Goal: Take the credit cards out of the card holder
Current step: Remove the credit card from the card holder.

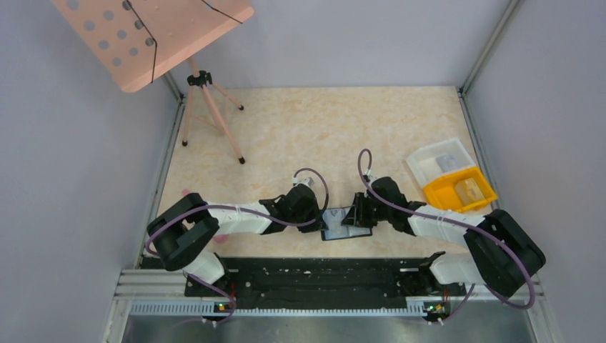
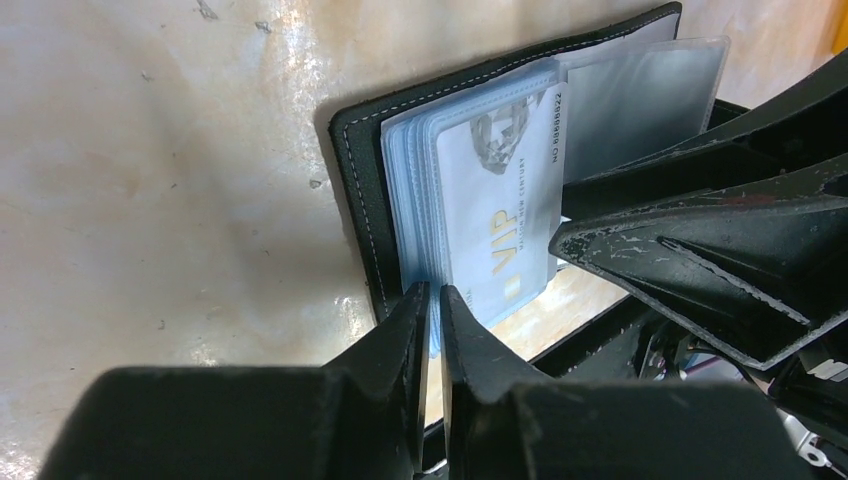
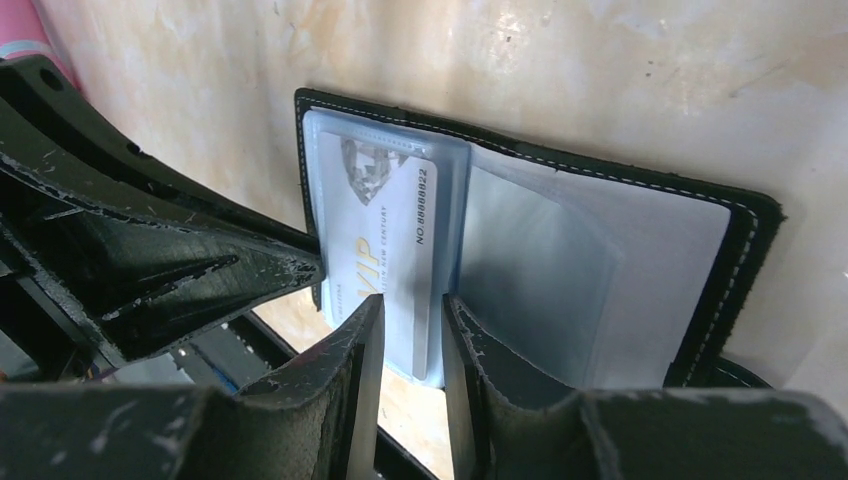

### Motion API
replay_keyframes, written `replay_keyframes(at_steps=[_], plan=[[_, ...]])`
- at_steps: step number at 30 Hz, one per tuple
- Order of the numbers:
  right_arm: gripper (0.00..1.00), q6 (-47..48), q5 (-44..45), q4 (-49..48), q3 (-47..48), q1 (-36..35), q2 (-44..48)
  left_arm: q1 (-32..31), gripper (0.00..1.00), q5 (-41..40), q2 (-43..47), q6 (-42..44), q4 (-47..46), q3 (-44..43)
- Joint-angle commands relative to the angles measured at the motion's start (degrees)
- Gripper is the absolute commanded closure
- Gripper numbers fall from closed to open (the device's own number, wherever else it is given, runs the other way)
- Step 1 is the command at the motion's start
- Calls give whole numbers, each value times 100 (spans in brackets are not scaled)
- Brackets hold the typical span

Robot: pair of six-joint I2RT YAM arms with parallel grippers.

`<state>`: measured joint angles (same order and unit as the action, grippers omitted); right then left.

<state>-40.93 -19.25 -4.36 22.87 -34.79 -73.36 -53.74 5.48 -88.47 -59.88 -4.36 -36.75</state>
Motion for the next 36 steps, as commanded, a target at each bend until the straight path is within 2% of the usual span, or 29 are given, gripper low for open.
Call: replay_keyframes(at_steps=[1, 14, 24, 30, 36], plan=[[72, 62, -383, -547, -26, 64, -148, -22, 86, -205, -49, 108, 409, -136], [72, -87, -763, -1139, -88, 57, -388, -22, 89, -340, 28, 98, 1064, -220], [78, -238, -1046, -1528, -81, 55, -557, -23, 89, -421, 204, 55, 1168, -118], [78, -395, -1198, -1771, -116, 58, -618, -23, 89, -492, 341, 115, 1590, -281], [80, -666, -1453, -2258, -233, 60, -836, -23, 89, -430, 262, 153, 1386, -277]])
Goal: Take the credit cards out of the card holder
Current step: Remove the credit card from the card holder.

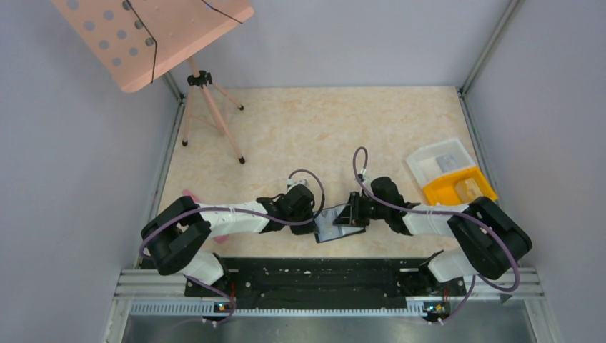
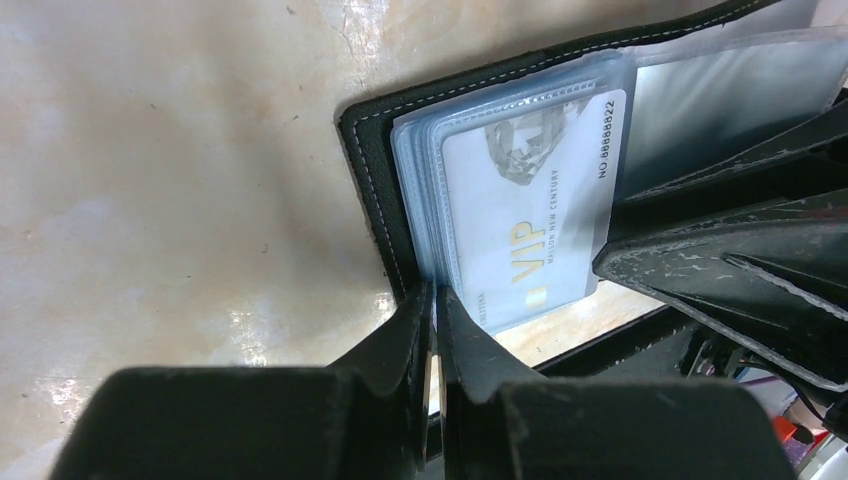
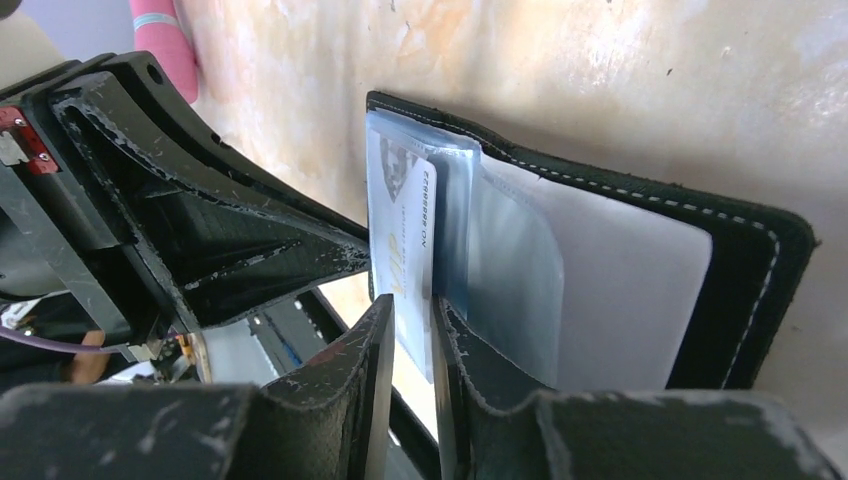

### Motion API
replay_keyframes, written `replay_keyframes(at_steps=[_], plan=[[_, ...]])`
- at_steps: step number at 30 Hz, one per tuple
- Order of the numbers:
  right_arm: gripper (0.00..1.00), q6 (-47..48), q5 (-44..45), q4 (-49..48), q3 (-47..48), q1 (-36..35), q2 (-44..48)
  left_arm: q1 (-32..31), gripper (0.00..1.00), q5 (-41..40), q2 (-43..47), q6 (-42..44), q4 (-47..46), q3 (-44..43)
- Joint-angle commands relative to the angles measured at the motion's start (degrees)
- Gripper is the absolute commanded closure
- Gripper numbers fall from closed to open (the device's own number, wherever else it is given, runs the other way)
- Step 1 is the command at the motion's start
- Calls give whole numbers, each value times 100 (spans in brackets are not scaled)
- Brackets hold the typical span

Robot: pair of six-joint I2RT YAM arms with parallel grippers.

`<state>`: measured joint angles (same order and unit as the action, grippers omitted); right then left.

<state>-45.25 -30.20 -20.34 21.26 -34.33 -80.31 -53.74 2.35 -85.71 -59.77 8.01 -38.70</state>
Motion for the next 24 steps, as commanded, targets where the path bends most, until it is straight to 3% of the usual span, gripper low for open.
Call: replay_keyframes(at_steps=[1, 8, 10, 16, 24], plan=[[81, -278, -402, -734, -84, 14, -164, -23, 89, -84, -64, 122, 114, -88], [89, -195, -260, -476, -63, 13, -121, -23, 89, -67, -108, 70, 95, -67], [99, -180, -179, -332, -64, 14, -88, -23, 89, -91, -109, 79, 145, -79], [100, 77, 373, 500, 91, 31, 160, -15, 89, -497, -220, 86, 357, -29], [100, 264, 355, 896, 197, 282, 274, -14, 88, -535, -304, 85, 451, 42]])
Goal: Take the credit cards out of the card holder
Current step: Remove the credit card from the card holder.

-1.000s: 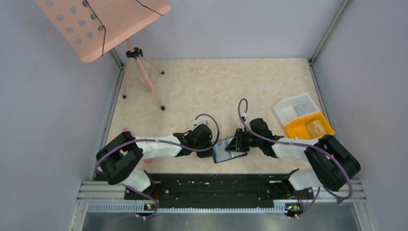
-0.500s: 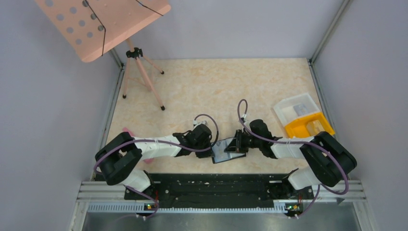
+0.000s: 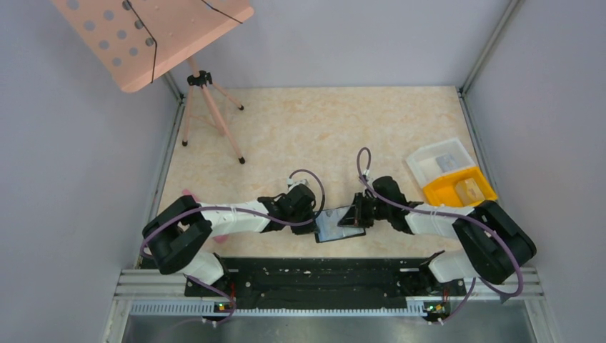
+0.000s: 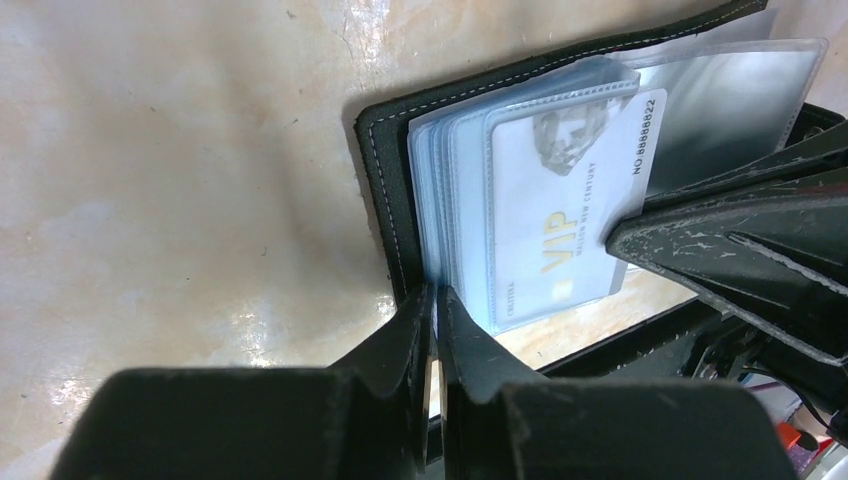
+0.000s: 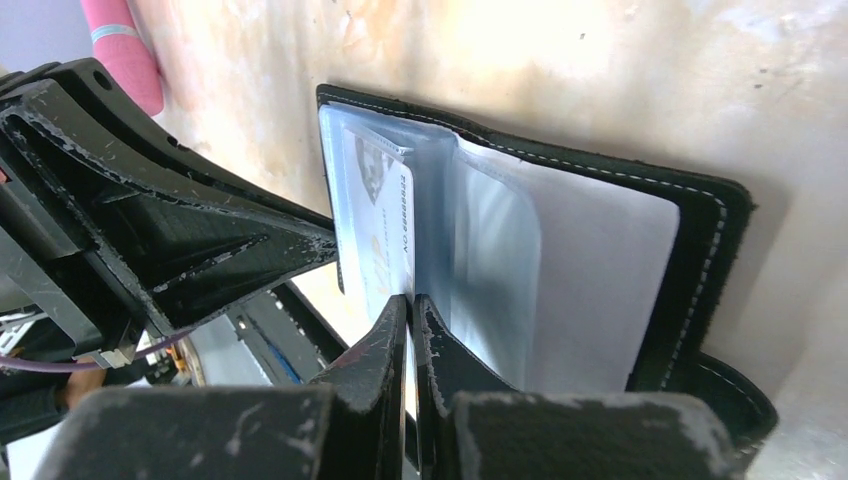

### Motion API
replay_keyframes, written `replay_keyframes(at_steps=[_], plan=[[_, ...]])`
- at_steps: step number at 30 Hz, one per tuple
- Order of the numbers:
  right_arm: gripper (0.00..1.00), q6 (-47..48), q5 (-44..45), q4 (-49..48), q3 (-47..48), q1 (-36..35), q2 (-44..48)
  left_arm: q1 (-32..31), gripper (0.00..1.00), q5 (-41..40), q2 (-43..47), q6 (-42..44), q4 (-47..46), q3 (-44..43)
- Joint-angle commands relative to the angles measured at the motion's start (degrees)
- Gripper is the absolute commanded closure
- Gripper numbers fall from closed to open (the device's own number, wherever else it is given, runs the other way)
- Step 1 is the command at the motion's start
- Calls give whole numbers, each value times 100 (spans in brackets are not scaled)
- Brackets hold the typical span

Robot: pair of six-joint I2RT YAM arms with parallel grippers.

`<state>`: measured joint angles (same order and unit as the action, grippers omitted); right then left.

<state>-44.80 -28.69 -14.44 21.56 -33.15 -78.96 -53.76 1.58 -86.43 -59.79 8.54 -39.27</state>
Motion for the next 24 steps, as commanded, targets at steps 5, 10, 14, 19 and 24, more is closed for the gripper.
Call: replay_keyframes(at_steps=[5, 10, 14, 19, 24], plan=[[100, 259, 118, 391, 147, 198, 208, -12, 88, -457, -140, 57, 352, 84], [100, 323, 70, 372, 99, 242, 305, -12, 88, -396, -255, 42, 340, 16], [100, 292, -307, -89, -20, 247, 233, -11, 88, -297, -321, 20, 353, -85], [100, 49, -540, -433, -125, 245, 364, -12, 84, -188, -129, 33, 685, -498], [100, 51, -358, -346, -258, 243, 423, -12, 82, -220, 172, -25, 960, -845]])
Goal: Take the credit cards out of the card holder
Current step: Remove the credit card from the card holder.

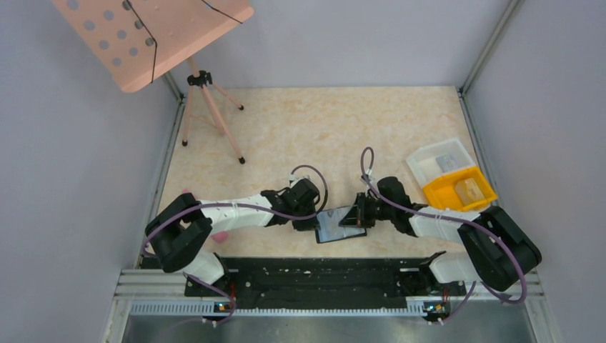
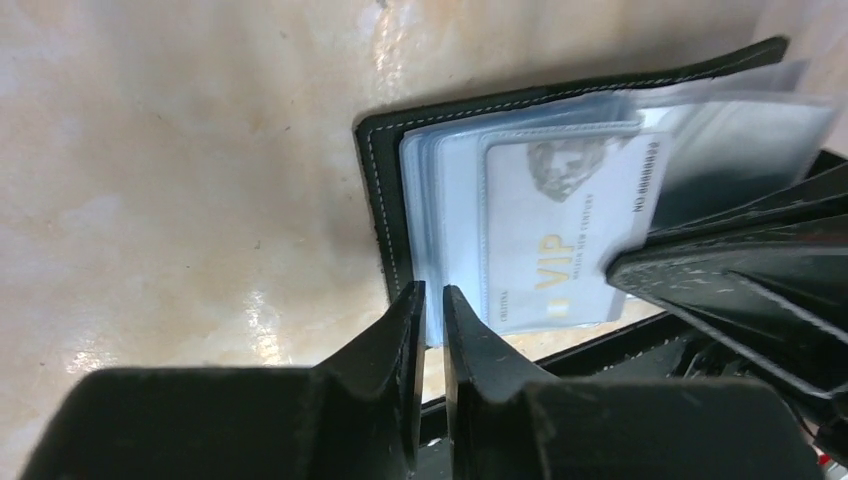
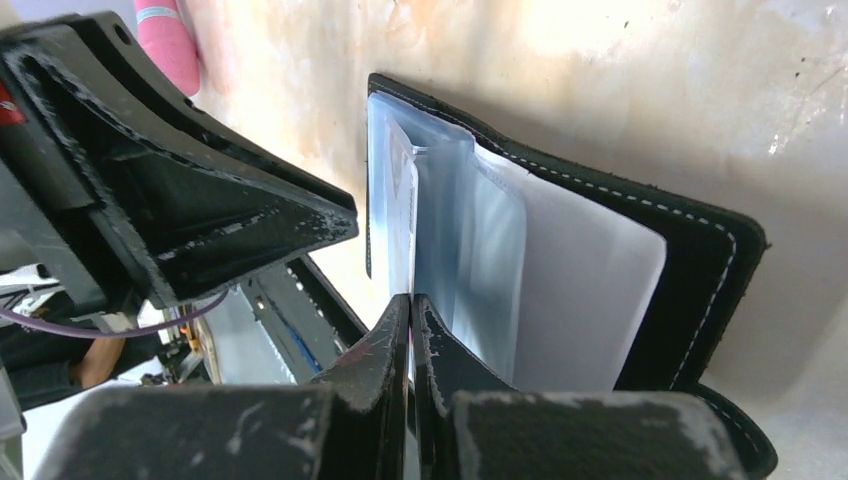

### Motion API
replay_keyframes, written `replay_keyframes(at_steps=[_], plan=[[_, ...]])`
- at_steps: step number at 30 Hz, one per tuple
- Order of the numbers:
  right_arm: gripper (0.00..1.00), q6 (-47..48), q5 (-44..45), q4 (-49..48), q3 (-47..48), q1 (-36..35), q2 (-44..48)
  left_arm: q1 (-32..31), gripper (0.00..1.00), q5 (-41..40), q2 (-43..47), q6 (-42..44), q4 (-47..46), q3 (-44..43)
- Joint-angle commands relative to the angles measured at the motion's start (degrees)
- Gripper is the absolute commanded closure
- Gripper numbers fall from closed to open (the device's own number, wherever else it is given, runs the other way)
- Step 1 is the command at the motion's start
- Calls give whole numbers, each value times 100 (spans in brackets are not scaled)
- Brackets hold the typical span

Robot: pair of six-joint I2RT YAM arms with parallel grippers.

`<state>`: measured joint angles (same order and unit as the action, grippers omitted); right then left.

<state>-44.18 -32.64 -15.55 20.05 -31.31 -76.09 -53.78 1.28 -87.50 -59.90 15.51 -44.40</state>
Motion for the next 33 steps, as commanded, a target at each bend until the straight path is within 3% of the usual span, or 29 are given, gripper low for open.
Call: replay_keyframes(at_steps=[1, 7, 14, 16, 19, 22, 33], plan=[[100, -9, 9, -278, -141, 59, 68, -10, 82, -254, 352, -49, 193, -299], [100, -124, -233, -740, -247, 59, -221, -9, 80, -6, 393, -59, -438, -209], [100, 55, -163, -423, -221, 58, -100, -10, 83, 422, -381, 91, -1171, -173], [100, 45, -176, -413, -253, 62, -21, -10, 84, 407, -544, 100, -1200, -171], [90, 6, -111, -317, -272, 72, 130, -10, 85, 291, -643, 77, -1081, -136], [100, 61, -68, -211, -226, 146, 190, -10, 85, 193, -605, 68, -969, -38], [99, -73, -258, -55, -431, 513, 587, -10, 86, -6, -592, 44, -746, 161]])
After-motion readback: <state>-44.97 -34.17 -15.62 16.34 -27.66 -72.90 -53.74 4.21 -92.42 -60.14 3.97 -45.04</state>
